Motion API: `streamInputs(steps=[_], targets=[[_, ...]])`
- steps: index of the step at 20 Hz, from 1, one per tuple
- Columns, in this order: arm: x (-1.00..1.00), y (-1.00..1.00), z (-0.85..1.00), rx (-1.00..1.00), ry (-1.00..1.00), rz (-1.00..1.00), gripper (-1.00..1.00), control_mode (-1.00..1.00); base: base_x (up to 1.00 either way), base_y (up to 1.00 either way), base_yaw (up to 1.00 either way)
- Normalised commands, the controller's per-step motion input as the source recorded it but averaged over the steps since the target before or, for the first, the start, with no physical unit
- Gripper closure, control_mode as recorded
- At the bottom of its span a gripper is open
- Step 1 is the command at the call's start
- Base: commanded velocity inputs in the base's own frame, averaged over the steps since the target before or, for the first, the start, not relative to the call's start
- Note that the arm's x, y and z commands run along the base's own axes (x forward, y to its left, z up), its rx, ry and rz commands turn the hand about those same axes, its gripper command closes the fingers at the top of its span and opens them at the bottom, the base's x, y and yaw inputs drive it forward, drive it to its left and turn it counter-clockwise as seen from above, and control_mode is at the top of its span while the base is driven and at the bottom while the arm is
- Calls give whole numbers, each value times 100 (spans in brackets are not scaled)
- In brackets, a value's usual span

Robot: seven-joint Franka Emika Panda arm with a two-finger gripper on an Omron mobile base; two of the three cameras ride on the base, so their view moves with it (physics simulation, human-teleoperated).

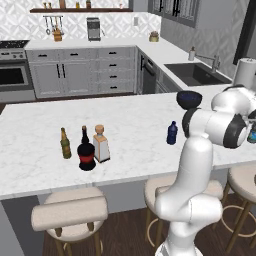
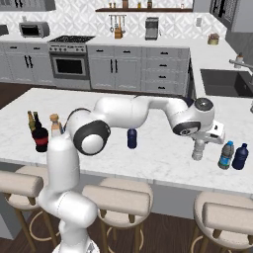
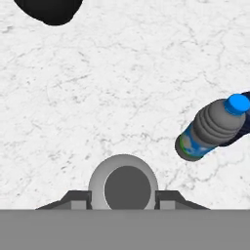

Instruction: Move the plastic bottles in the middle to the plastics group, and the glass bottles in the middle to the glass group.

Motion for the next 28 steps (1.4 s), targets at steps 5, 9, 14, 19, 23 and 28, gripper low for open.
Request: streamInputs(steps=[5,9,14,19,23,28], targets=[[-2,11,-3,-11,19,0,100,-100,0,0,0],[-1,-4,-16,0,1,0,100,-100,0,0,0],[0,-34,-2,16,-6,0,100,-100,0,0,0],[0,-43,0,11,-2,-1,100,-100,0,0,0],[0,-7,0,0,0,0,100,-100,0,0,0],[0,26,0,0,0,0,100,-100,0,0,0]])
